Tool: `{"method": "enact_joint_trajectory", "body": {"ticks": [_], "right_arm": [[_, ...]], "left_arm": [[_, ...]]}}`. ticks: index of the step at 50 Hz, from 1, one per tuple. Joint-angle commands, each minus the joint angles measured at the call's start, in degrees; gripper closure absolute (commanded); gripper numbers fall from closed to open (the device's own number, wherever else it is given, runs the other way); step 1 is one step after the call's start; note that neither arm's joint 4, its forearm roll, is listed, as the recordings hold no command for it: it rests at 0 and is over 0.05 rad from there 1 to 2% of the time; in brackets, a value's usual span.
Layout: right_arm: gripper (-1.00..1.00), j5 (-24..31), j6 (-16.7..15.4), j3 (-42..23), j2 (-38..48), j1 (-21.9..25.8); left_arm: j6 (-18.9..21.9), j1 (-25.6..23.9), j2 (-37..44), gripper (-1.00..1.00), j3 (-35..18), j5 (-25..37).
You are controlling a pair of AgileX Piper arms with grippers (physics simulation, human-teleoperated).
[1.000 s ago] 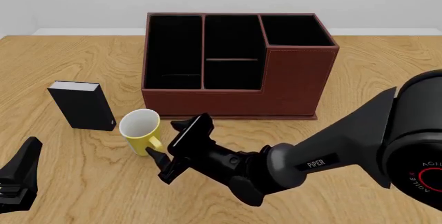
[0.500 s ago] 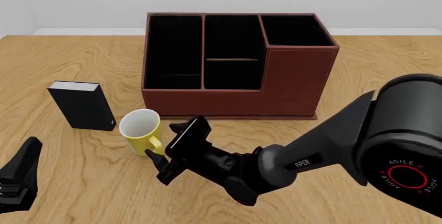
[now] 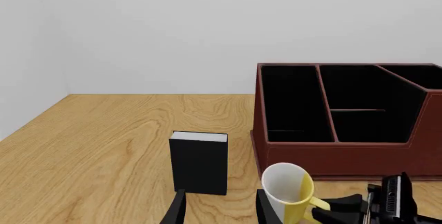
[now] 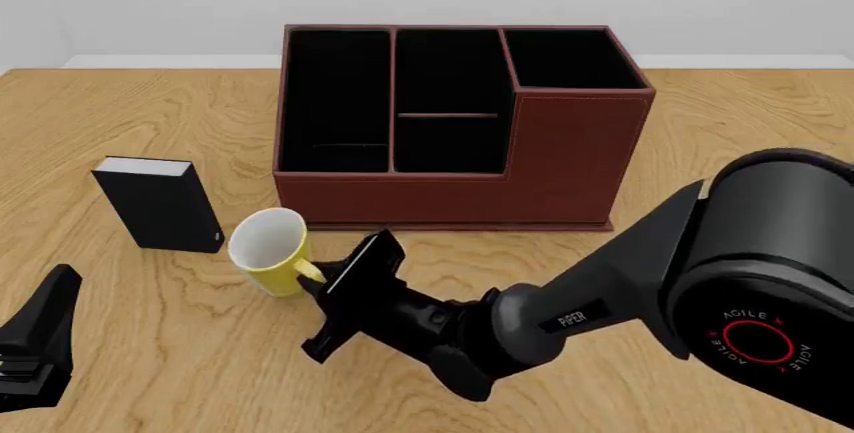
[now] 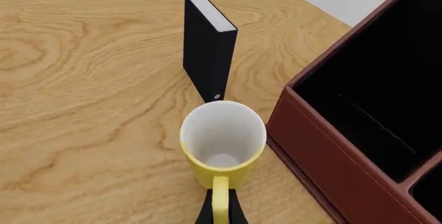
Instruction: Pick up the yellow and white mug and place it to the right of the caddy.
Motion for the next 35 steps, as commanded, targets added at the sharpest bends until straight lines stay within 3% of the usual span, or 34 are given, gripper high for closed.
{"method": "enact_joint_trajectory", "body": {"ticks": [1, 17, 35], "right_arm": [[1.00, -0.22, 0.02, 0.28, -0.18, -0.07], [1.00, -1.23, -1.24, 2.76, -1.99, -0.31], [1.00, -1.78, -0.84, 9.02, -11.85, 1.70]], "left_arm": [[0.00, 0.00, 0.00, -1.00, 0.00, 0.00], [0.00, 0.00, 0.00, -1.00, 0.00, 0.00], [0.00, 0.00, 0.00, -1.00, 0.00, 0.00]]}}
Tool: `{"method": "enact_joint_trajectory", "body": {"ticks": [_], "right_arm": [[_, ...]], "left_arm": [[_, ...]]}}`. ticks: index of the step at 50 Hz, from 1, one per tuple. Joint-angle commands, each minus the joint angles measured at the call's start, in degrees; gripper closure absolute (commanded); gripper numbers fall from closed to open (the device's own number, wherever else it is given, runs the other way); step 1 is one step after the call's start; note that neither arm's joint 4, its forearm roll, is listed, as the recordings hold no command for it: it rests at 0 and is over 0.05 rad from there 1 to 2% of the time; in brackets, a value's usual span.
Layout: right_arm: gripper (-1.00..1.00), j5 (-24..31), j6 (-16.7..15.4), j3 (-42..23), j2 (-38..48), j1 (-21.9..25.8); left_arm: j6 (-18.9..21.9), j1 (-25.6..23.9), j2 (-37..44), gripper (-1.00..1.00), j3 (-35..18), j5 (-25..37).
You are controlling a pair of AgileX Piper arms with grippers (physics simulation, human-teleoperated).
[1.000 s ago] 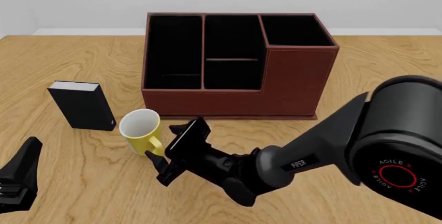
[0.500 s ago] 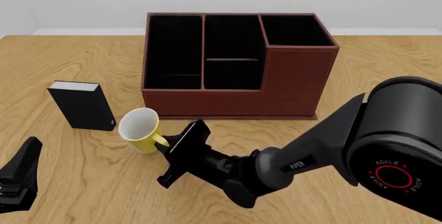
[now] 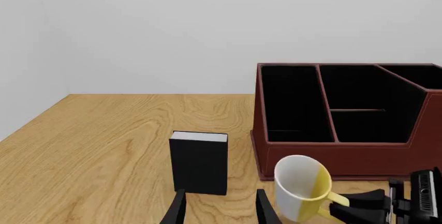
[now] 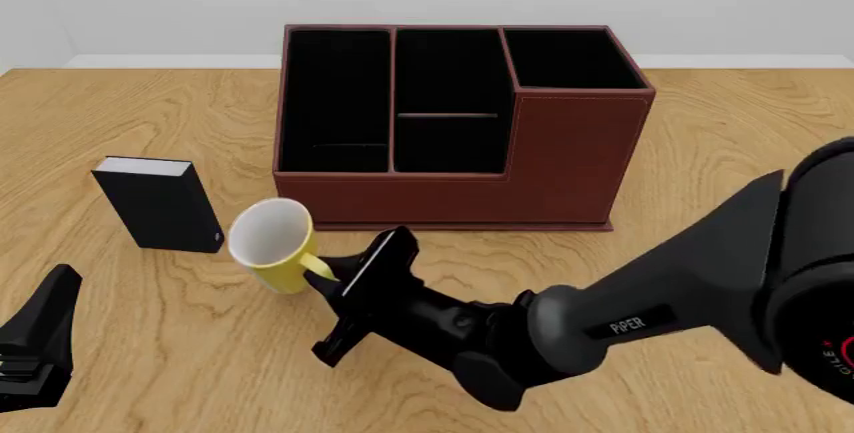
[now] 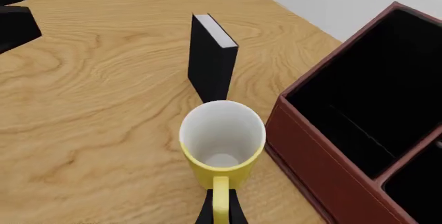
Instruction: Pick up the yellow and white mug and place it to the right of the caddy.
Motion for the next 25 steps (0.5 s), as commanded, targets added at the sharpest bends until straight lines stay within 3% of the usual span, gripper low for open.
{"method": "enact_joint_trajectory", "body": {"ticks": [1, 25], "right_arm": [[1.00, 0.20, 0.23, 2.99, -5.61, 1.20], [1.00, 3.34, -2.66, 7.48, -16.77, 2.66]], "left_arm": [[0.00, 0.00, 0.00, -1.00, 0.00, 0.00], [0.00, 0.00, 0.00, -1.00, 0.00, 0.00]]}}
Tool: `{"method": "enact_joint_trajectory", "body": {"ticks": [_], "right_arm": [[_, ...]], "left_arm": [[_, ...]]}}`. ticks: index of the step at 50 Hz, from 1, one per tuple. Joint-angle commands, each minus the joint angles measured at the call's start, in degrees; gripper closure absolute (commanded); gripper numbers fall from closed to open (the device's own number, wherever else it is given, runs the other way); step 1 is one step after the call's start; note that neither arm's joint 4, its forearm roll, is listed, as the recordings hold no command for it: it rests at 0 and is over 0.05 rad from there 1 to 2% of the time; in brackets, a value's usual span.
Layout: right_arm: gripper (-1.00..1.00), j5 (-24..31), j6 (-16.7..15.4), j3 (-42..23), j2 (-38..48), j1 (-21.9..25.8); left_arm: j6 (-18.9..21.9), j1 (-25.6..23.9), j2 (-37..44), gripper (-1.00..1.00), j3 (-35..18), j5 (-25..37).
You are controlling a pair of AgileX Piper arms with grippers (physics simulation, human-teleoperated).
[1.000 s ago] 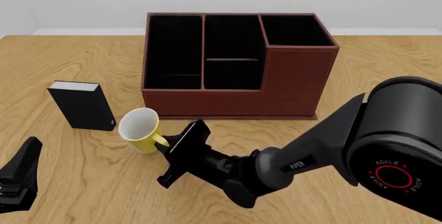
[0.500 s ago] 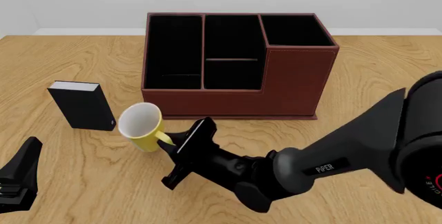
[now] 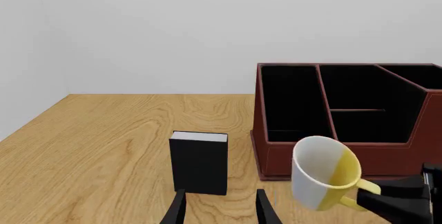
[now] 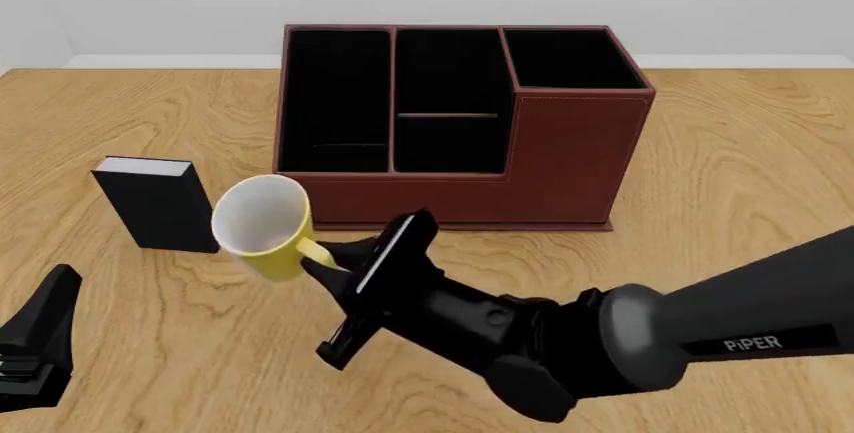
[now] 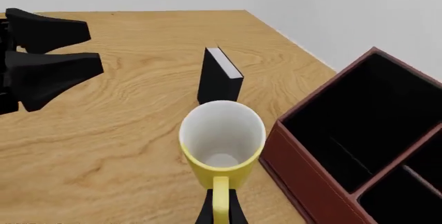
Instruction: Pick up the yellow and white mug and place it to the right of the caddy.
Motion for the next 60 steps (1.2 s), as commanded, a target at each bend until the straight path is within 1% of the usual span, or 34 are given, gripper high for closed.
{"method": "enact_joint_trajectory", "body": {"ticks": [1, 16, 23, 25, 26, 28, 29, 30, 33, 34, 38, 50, 56, 60], "right_arm": [[1.00, 1.38, -0.69, 1.79, -5.31, 0.74], [1.00, 3.70, -1.24, 4.45, -12.21, 0.05], [1.00, 5.24, -2.15, 5.76, -16.50, -0.71], [1.00, 5.87, -1.99, 5.73, -17.19, -0.79], [1.00, 8.64, 0.22, 5.04, -18.65, -1.07], [1.00, 7.98, -1.49, 5.93, -20.00, -1.38], [1.00, 7.98, -1.49, 5.93, -20.00, -1.38], [1.00, 9.15, -0.90, 5.79, -20.96, -1.46], [1.00, 9.32, -2.91, 6.47, -22.76, -1.12], [1.00, 9.60, -3.04, 6.65, -23.57, -1.24], [1.00, 10.50, -2.64, 7.42, -25.63, -2.55], [1.00, 13.29, -3.76, 8.97, -31.66, -4.88], [1.00, 13.81, -4.26, 9.84, -33.45, -6.30], [1.00, 14.65, -4.15, 10.37, -35.14, -7.41]], "left_arm": [[0.00, 0.00, 0.00, -1.00, 0.00, 0.00], [0.00, 0.00, 0.00, -1.00, 0.00, 0.00], [0.00, 0.00, 0.00, -1.00, 0.00, 0.00], [0.00, 0.00, 0.00, -1.00, 0.00, 0.00], [0.00, 0.00, 0.00, -1.00, 0.00, 0.00], [0.00, 0.00, 0.00, -1.00, 0.00, 0.00], [0.00, 0.00, 0.00, -1.00, 0.00, 0.00], [0.00, 0.00, 0.00, -1.00, 0.00, 0.00], [0.00, 0.00, 0.00, -1.00, 0.00, 0.00], [0.00, 0.00, 0.00, -1.00, 0.00, 0.00], [0.00, 0.00, 0.00, -1.00, 0.00, 0.00], [0.00, 0.00, 0.00, -1.00, 0.00, 0.00], [0.00, 0.00, 0.00, -1.00, 0.00, 0.00], [0.00, 0.00, 0.00, -1.00, 0.00, 0.00]]}}
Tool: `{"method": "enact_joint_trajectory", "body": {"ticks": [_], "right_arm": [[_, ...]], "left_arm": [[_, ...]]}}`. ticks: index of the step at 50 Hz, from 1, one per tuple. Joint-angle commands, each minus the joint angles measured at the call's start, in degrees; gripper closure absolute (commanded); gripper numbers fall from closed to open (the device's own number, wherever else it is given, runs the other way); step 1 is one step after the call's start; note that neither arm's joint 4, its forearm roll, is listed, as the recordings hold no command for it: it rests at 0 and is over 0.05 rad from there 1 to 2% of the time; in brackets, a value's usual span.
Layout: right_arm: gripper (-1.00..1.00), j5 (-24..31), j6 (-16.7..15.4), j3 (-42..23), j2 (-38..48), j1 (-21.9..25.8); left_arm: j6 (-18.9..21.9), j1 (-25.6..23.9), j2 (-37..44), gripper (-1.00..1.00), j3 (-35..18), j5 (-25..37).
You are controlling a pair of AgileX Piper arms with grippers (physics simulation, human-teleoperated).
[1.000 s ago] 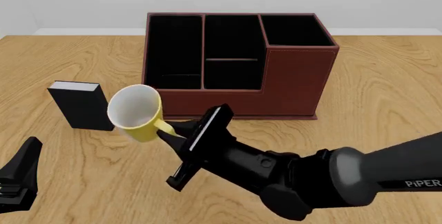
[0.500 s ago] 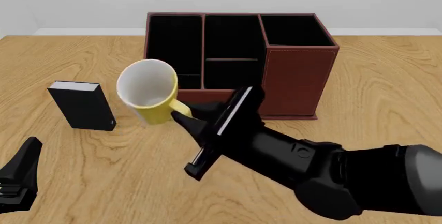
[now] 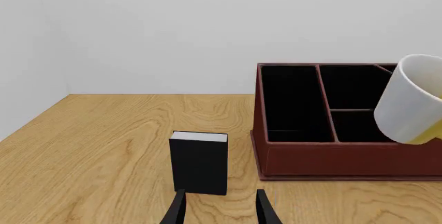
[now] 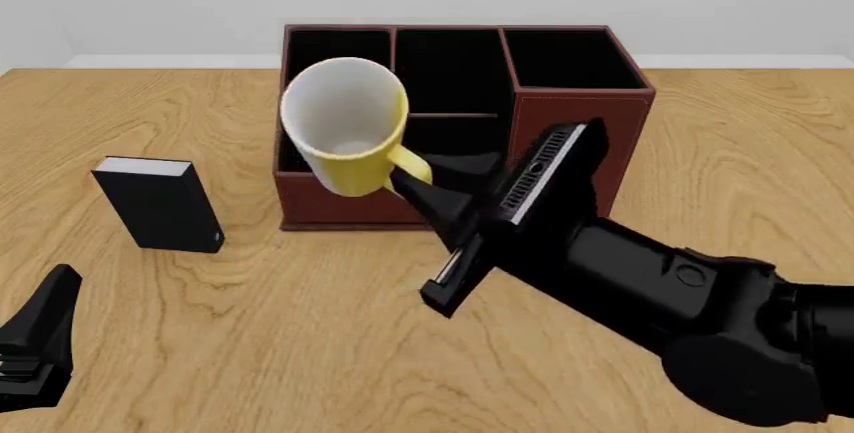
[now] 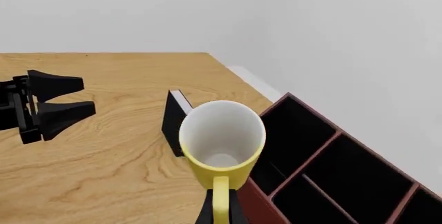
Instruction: Pick up the yellow and white mug and place it to the right of the caddy.
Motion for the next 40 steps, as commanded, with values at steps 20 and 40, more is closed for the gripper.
{"method": "enact_joint_trajectory", "body": {"ticks": [20, 40], "right_arm": [[1.00, 7.45, -0.56, 3.54, -14.56, -10.88], [1.00, 12.26, 0.34, 4.97, -22.53, -17.86]], "left_arm": [[0.00, 0.00, 0.00, -1.00, 0.00, 0.00], [0.00, 0.00, 0.00, -1.00, 0.00, 0.00]]}}
